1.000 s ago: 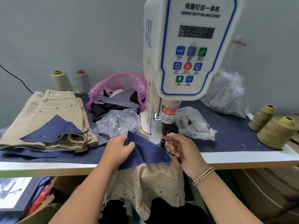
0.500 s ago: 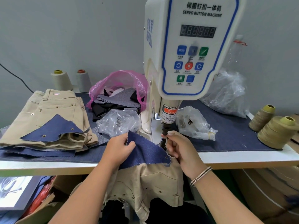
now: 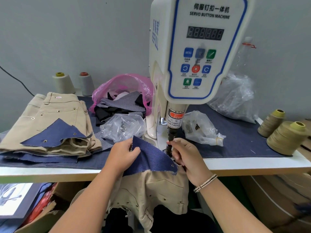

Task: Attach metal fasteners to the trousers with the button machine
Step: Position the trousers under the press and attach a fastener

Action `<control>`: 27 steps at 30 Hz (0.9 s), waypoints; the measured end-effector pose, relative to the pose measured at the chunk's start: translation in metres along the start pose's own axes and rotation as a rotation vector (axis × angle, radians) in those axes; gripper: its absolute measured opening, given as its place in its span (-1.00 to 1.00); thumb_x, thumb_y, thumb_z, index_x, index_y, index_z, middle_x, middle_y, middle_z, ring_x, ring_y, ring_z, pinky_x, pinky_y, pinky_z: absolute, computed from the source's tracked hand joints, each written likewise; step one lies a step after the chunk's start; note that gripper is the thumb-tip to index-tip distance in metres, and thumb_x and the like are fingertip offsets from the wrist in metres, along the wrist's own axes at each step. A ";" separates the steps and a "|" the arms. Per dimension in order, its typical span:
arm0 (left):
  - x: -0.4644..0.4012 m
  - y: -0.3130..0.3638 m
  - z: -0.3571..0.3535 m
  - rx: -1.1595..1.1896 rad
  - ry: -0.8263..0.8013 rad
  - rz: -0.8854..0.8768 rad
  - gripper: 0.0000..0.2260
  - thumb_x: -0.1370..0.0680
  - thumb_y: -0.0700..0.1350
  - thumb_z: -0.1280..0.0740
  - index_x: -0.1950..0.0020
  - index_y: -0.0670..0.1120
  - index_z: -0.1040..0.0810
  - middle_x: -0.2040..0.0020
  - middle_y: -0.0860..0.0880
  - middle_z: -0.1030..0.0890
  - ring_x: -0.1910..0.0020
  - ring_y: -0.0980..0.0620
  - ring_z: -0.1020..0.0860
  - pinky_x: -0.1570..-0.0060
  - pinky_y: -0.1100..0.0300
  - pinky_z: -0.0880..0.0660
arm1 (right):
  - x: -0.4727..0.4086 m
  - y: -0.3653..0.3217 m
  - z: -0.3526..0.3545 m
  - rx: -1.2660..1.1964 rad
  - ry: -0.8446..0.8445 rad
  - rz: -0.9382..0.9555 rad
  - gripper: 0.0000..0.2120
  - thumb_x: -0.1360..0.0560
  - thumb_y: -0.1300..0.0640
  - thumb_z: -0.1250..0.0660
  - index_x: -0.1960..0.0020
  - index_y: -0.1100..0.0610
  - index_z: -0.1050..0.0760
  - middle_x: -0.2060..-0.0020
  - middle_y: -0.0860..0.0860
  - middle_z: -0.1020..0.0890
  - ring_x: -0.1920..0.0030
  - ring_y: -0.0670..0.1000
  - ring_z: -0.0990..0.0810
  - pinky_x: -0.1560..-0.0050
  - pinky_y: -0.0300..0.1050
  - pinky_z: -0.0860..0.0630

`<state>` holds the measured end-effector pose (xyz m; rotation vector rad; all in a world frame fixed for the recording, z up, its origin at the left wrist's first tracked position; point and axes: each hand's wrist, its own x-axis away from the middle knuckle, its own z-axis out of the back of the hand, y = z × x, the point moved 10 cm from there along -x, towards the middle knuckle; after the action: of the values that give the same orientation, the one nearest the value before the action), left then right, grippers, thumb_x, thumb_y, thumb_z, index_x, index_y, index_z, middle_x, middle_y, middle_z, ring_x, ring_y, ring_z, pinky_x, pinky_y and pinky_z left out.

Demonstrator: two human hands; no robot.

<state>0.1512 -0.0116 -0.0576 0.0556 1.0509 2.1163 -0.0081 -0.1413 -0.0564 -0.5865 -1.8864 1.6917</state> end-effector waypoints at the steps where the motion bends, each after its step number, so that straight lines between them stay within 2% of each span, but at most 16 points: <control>1: 0.000 0.000 0.000 0.005 0.001 -0.001 -0.64 -0.46 -0.20 -0.33 0.41 -0.04 -0.20 0.50 0.07 -0.25 0.48 0.12 -0.23 0.43 0.23 -0.18 | 0.000 0.000 0.000 -0.006 0.002 -0.002 -0.69 -0.54 0.14 -0.27 0.33 -0.05 -0.62 0.55 -0.03 -0.37 0.59 -0.14 -0.22 0.57 -0.34 -0.20; 9: -0.001 -0.002 -0.002 0.003 -0.010 -0.010 -0.66 -0.46 -0.19 -0.33 0.40 -0.05 -0.21 0.50 0.07 -0.27 0.47 0.12 -0.23 0.43 0.23 -0.16 | 0.002 -0.002 -0.001 -0.092 -0.047 -0.008 -0.79 -0.53 0.13 -0.29 0.23 0.04 -0.65 0.51 -0.03 -0.42 0.57 -0.11 -0.20 0.54 -0.32 -0.20; 14: 0.000 -0.001 -0.001 0.004 0.000 -0.012 -0.63 -0.45 -0.20 -0.34 0.41 -0.04 -0.18 0.51 0.07 -0.25 0.49 0.12 -0.22 0.44 0.24 -0.19 | 0.000 0.000 0.001 -0.228 -0.069 -0.044 -0.75 -0.55 0.28 -0.17 0.14 0.18 -0.62 0.49 0.01 -0.45 0.57 -0.10 -0.20 0.55 -0.32 -0.17; 19: -0.001 -0.001 -0.002 0.020 -0.012 -0.005 -0.65 -0.45 -0.20 -0.33 0.42 -0.03 -0.20 0.50 0.08 -0.27 0.49 0.12 -0.23 0.43 0.25 -0.23 | 0.005 0.003 -0.010 -0.430 -0.143 -0.134 -0.82 -0.39 0.30 -0.20 0.07 0.27 -0.54 0.45 0.04 -0.47 0.63 -0.11 -0.22 0.57 -0.29 -0.14; 22: 0.000 -0.002 -0.003 0.020 -0.026 0.001 -0.69 -0.45 -0.19 -0.31 0.40 -0.04 -0.23 0.48 0.08 -0.31 0.46 0.13 -0.25 0.42 0.24 -0.22 | 0.015 0.009 -0.017 -0.550 -0.157 -0.194 -0.76 -0.35 0.28 -0.22 0.03 0.27 -0.56 0.45 0.06 -0.47 0.66 -0.09 -0.24 0.59 -0.29 -0.15; 24: 0.000 -0.001 -0.003 0.030 -0.029 0.000 -0.70 -0.45 -0.19 -0.31 0.40 -0.03 -0.24 0.48 0.07 -0.32 0.46 0.12 -0.25 0.42 0.24 -0.21 | 0.026 0.011 -0.022 -0.461 -0.155 -0.211 -0.77 -0.41 0.31 -0.19 0.04 0.28 -0.59 0.47 0.08 -0.47 0.66 -0.06 -0.27 0.61 -0.29 -0.18; 27: 0.000 -0.002 -0.002 0.025 -0.018 0.002 -0.71 -0.45 -0.19 -0.32 0.40 -0.04 -0.27 0.49 0.05 -0.34 0.46 0.12 -0.28 0.41 0.20 -0.21 | 0.034 -0.003 -0.040 0.015 -0.167 -0.078 -0.74 -0.54 0.32 -0.12 0.10 0.20 -0.59 0.52 0.04 -0.51 0.65 -0.07 -0.31 0.62 -0.30 -0.19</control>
<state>0.1516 -0.0120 -0.0607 0.0879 1.0670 2.1004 -0.0083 -0.0897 -0.0474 -0.3707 -1.9823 1.7498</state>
